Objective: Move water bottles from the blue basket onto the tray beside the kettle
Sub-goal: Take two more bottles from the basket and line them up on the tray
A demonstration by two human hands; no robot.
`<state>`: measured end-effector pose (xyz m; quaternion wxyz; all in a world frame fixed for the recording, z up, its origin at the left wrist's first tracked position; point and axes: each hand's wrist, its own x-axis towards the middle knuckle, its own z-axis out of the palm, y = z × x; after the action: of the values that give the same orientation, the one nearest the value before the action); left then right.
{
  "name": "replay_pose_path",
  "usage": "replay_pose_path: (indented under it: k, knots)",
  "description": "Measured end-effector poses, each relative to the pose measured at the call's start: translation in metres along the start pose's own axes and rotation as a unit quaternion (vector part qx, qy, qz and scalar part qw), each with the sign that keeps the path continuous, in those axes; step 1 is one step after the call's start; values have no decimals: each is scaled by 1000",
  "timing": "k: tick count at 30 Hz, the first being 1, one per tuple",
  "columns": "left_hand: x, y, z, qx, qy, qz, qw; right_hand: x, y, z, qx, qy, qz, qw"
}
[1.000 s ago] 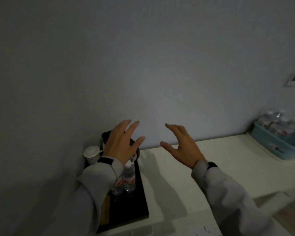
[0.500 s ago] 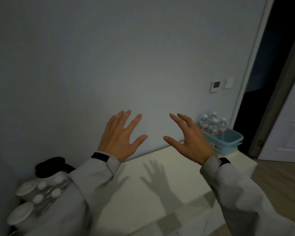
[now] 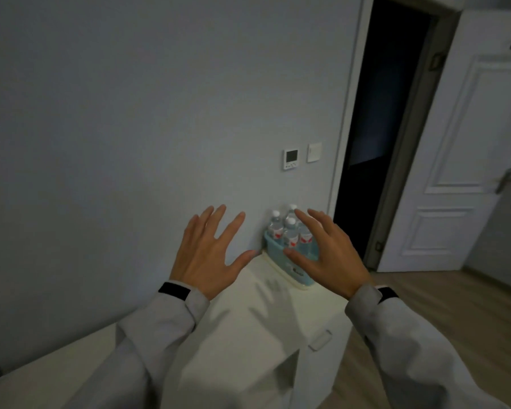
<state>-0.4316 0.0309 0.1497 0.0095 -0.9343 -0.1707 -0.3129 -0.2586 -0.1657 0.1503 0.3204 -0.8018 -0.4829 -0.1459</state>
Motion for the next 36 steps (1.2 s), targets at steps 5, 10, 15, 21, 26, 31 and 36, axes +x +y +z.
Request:
replay_pose_path:
  k: [5, 10, 15, 21, 26, 31, 36]
  knots:
    - [70, 20, 79, -25, 4, -7, 1000, 52, 89, 1, -42, -24, 8, 999]
    - [137, 37, 144, -34, -10, -28, 999, 103, 172, 8, -57, -49, 16, 997]
    - [172, 47, 193, -12, -1, -39, 999, 138, 229, 25, -48, -82, 27, 995]
    - [212, 59, 268, 13, -36, -100, 994, 195, 311, 69, -3, -130, 18, 991]
    - [235, 76, 323, -12, -66, -212, 975, 232, 384, 108, 83, -197, -3, 977]
    - [244, 91, 375, -41, -116, -300, 946, 248, 433, 151, 141, -276, 13, 951]
    - [250, 96, 421, -89, -153, -385, 906, 253, 455, 188, 192, -344, 28, 918]
